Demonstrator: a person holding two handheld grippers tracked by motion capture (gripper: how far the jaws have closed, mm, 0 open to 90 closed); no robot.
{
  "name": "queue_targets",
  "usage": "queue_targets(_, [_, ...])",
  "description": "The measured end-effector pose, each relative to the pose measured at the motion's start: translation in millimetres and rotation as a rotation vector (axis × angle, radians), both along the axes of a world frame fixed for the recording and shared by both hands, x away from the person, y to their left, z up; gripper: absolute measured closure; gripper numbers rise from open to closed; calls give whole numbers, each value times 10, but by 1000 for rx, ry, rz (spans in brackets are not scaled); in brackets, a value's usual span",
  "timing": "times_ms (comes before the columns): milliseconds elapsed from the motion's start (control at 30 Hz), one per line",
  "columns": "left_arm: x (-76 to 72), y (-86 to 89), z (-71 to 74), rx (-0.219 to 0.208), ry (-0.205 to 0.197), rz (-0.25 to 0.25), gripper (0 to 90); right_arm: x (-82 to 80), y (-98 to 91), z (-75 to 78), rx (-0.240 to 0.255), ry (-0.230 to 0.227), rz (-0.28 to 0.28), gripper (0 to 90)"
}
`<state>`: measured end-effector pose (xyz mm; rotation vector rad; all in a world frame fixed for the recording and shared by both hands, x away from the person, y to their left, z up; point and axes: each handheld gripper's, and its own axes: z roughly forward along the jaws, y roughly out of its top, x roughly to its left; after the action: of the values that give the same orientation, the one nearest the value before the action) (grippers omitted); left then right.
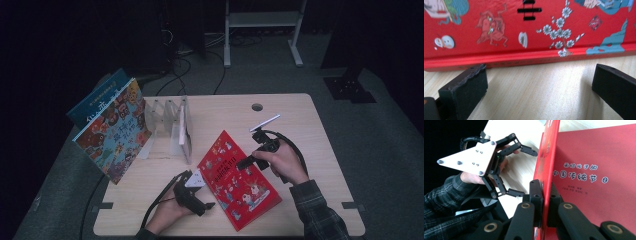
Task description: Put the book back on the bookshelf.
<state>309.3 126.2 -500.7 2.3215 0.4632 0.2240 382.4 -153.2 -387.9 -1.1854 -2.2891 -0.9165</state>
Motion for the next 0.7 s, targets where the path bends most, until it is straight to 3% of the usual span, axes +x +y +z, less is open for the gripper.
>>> queue_targets(67, [-2,12,-2,-7,7,14,0,-33,-31,16,22,-15,-6,868])
queue_targets(133, [17,45,3,-29,27,25,0,-92,-91,45,63,-58,-9,874])
queue_targets(233, [29,97,20,-87,52,49,0,-169,-141,81,105,-113,-9,875])
queue_targets(500, [71,209,185,-150,32,62,0,-331,-306,149,192,-234,-59,876])
queue_targets(700, [170,273,400,-198,7,61,0,-380,-382,255,232,-270,-73,876])
